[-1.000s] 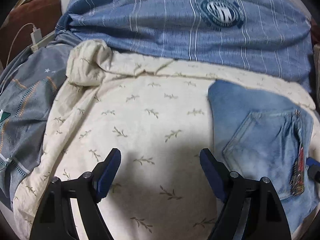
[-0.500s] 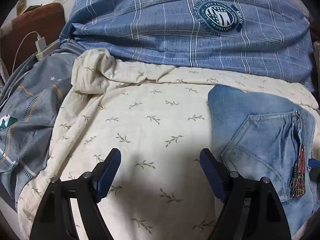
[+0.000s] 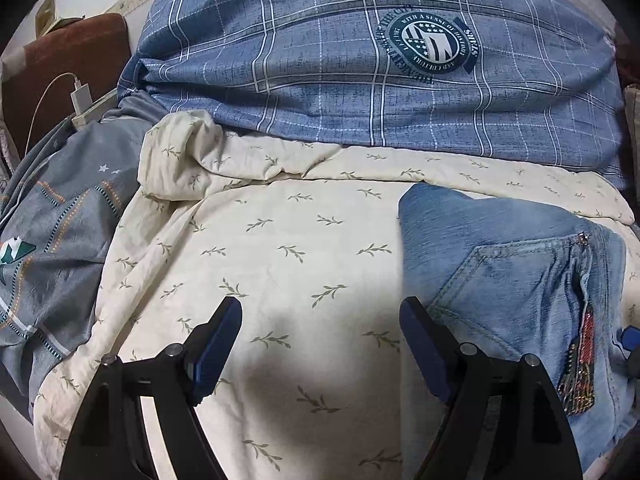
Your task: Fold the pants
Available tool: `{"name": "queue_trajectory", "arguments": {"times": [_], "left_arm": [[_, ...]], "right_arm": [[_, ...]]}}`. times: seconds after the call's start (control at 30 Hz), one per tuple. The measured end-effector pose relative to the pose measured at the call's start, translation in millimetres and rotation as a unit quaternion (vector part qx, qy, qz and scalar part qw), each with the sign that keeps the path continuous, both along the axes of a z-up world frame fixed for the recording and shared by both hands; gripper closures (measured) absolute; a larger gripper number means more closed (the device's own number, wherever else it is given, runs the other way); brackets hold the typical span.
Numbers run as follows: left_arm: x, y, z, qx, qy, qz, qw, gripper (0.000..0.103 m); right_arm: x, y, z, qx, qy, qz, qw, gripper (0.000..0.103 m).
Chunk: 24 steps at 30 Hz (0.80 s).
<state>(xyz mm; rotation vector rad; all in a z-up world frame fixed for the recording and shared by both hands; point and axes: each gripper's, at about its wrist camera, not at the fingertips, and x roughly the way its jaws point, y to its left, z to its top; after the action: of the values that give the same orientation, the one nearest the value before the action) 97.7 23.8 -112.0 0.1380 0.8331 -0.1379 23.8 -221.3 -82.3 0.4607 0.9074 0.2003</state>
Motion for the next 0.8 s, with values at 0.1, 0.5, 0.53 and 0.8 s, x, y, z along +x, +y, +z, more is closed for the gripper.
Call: {"name": "queue_trajectory", "arguments": {"times": [0.1, 0.5, 0.53, 0.8], "left_arm": [[-1, -4, 0, 0.002, -0.002, -0.003, 1.0000, 0.021], [3, -5, -9, 0.002, 0.022, -0.015, 0.9997, 0.019], [2, -3, -7, -0.007, 0.021, -0.013, 0.9997, 0.019], [-2, 13, 12, -0.078, -0.011, -0.021, 0.9966, 0.019]], "right_arm": [[0, 1, 0, -0.004, 0.001, 0.003, 1.000, 0.043], [4, 4, -6, -0.009, 0.016, 0.007, 1.000, 0.043], [3, 1, -6, -0.004, 0.014, 0.004, 1.000, 0.043], [-2, -35, -5, 0.013, 0.019, -0.061, 0.998, 0.043]]}}
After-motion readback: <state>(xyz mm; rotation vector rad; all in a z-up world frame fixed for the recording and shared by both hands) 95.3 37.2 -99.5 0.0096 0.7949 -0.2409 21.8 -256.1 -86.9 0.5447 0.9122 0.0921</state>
